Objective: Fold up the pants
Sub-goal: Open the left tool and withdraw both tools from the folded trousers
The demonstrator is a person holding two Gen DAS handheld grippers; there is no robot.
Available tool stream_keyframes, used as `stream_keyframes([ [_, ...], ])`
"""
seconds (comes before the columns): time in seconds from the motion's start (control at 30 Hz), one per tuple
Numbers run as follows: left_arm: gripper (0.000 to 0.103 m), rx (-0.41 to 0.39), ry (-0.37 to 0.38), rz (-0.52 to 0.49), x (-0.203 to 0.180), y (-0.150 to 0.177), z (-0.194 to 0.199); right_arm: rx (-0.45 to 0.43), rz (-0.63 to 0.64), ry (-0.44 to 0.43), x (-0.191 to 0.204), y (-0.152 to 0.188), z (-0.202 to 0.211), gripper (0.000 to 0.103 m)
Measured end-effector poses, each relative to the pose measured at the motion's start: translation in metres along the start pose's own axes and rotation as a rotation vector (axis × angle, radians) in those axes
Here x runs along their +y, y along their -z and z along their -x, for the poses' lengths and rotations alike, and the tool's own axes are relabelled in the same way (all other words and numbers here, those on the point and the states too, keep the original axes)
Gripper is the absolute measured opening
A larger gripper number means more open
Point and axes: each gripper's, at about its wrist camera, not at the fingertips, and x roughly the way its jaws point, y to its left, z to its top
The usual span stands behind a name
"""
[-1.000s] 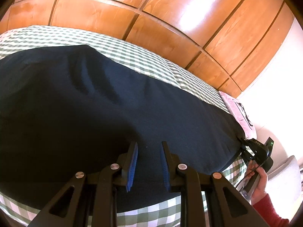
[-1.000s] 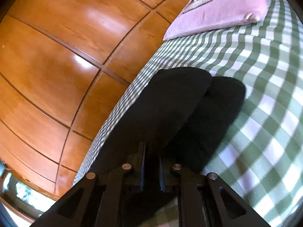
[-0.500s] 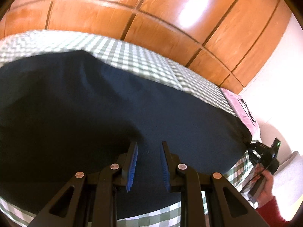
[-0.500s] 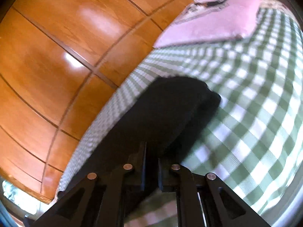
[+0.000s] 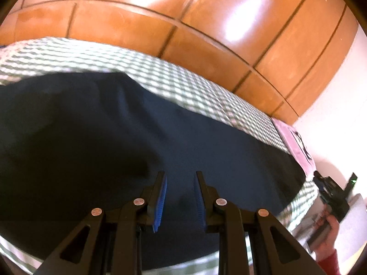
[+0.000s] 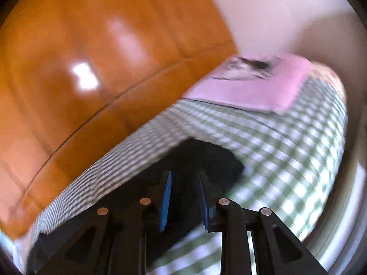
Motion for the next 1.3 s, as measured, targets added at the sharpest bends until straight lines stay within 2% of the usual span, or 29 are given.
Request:
stream_keyframes([
  [0.1,0.025,-0.027,-0.063,0.021,0.016,-0.017,0.002,0.08,0.14,-0.15,0.049,0.008,-0.009,0.025],
  [0.13,0.025,-0.026,-0.088,0.029,0.022,-0.024,0.0,0.145,0.179,-0.233,0.074,0.016,-0.018,0.025],
  [0.23,0.025,-0.018,-0.174,0.048,0.04,-0.039,-0.009,0.282,0.258,-0.405,0.133,0.039,-0.041,0.025],
  [0.37,0.025,-0.015,-0.246,0.067,0.062,-0.048,-0.018,0.427,0.352,-0.582,0.211,0.073,-0.067,0.025],
  [0.43,0.025,-0.012,-0.264,0.077,0.07,-0.047,-0.02,0.489,0.381,-0.646,0.244,0.088,-0.077,0.025],
  [0.5,0.025,-0.01,-0.25,0.091,0.077,-0.043,-0.023,0.543,0.399,-0.705,0.277,0.103,-0.086,0.026],
  [0.57,0.025,-0.033,-0.235,0.087,0.08,-0.039,-0.023,0.59,0.417,-0.75,0.309,0.115,-0.097,0.033],
  [0.77,0.026,-0.078,-0.261,0.017,0.074,-0.028,-0.022,0.684,0.47,-0.782,0.386,0.149,-0.125,0.035],
  [1.0,0.026,-0.088,-0.252,0.023,0.077,-0.028,-0.02,0.847,0.511,-0.789,0.419,0.181,-0.16,0.035],
  [1.03,0.026,-0.088,-0.25,0.024,0.078,-0.028,-0.02,0.854,0.511,-0.788,0.421,0.183,-0.162,0.034],
  [1.1,0.026,-0.089,-0.25,0.023,0.078,-0.029,-0.021,0.835,0.509,-0.779,0.425,0.188,-0.167,0.026],
  [1.17,0.026,-0.091,-0.252,0.02,0.077,-0.029,-0.022,0.808,0.518,-0.743,0.427,0.189,-0.172,0.014],
  [1.3,0.026,-0.097,-0.267,0.005,0.074,-0.026,-0.023,0.782,0.476,-0.7,0.424,0.192,-0.189,0.011],
])
